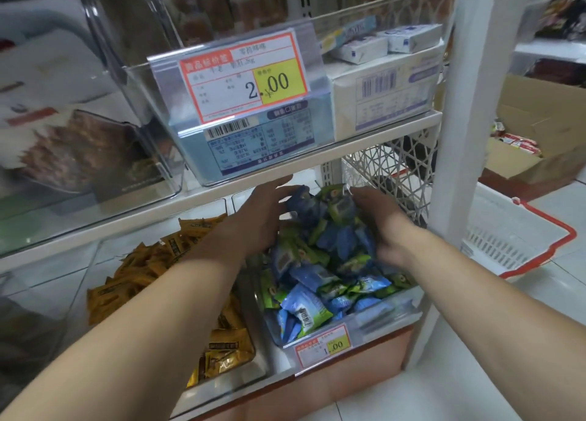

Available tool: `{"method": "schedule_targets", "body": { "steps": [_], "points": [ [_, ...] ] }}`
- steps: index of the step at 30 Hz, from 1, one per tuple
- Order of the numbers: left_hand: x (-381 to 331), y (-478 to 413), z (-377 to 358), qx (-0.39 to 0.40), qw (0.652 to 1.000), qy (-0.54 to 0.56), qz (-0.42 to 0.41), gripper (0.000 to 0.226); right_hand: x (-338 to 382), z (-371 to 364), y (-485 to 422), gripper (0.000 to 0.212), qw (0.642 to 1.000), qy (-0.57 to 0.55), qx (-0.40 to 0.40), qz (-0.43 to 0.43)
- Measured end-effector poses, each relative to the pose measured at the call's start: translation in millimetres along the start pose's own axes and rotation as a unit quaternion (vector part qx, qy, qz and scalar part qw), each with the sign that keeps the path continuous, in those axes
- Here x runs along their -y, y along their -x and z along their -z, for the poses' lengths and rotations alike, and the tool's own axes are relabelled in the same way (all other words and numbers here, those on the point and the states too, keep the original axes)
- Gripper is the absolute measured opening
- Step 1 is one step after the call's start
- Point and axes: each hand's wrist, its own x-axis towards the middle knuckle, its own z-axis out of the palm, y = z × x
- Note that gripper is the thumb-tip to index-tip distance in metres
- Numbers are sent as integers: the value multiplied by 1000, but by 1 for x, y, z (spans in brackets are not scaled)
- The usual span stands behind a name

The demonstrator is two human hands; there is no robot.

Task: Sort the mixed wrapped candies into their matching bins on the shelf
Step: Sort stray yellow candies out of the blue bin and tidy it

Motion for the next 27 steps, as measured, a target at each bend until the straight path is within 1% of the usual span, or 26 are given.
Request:
{"method": "schedule_targets", "body": {
  "steps": [3, 5, 6, 7, 8, 9, 10, 11, 12, 13, 14, 15, 16, 17, 18, 19, 20, 21, 23, 27],
  "points": [
    [-3, 9, 4, 24, 999, -37, 4, 50, 2, -3, 8, 42, 1000, 5, 6, 28],
    [-4, 15, 6, 31, 997, -65, -14, 48, 2, 2, 11, 48, 999, 14, 26, 45],
    [-4, 18, 7, 26, 996, -85, -28, 44, 4, 0, 12, 47, 997, 36, 35, 60],
    [-4, 19, 3, 14, 992, -122, -39, 39, 6, -2, 15, 43, 993, 84, 38, 76],
    [-2, 22, 1, 2, 983, -177, -53, 32, 8, -5, 18, 38, 981, 167, 38, 91],
    [0, 27, -2, -13, 964, -259, -67, 26, 9, -8, 20, 34, 957, 269, 41, 98],
    [3, 32, -3, -30, 929, -360, -86, 22, 8, -10, 23, 31, 924, 363, 46, 110],
    [8, 38, 0, -43, 878, -462, -117, 20, 5, -11, 26, 29, 894, 423, 50, 141],
    [17, 47, 7, -46, 826, -538, -160, 19, 1, -12, 33, 26, 871, 455, 61, 174],
    [28, 59, 15, -50, 779, -594, -194, 21, -3, -16, 42, 25, 848, 485, 81, 196],
    [40, 71, 23, -68, 730, -642, -224, 26, -8, -19, 49, 30, 823, 520, 104, 206],
    [51, 81, 31, -96, 684, -679, -247, 34, -16, -22, 56, 40, 799, 551, 129, 204],
    [61, 90, 38, -129, 658, -697, -252, 43, -23, -28, 58, 48, 771, 584, 158, 198],
    [69, 94, 42, -158, 657, -695, -245, 53, -32, -30, 59, 55, 733, 626, 189, 189],
    [74, 97, 48, -170, 663, -690, -235, 59, -41, -32, 58, 61, 687, 671, 216, 175],
    [76, 97, 52, -171, 669, -687, -226, 63, -47, -33, 57, 66, 643, 715, 229, 153],
    [78, 96, 55, -167, 669, -688, -225, 64, -52, -34, 57, 69, 608, 748, 233, 129],
    [79, 96, 57, -168, 668, -688, -227, 63, -55, -33, 56, 70, 585, 769, 229, 115],
    [80, 96, 56, -178, 664, -685, -243, 60, -56, -32, 49, 70, 559, 795, 209, 114],
    [82, 95, 55, -177, 662, -686, -247, 62, -37, -28, 20, 62, 493, 851, 138, 117]
  ]
}}
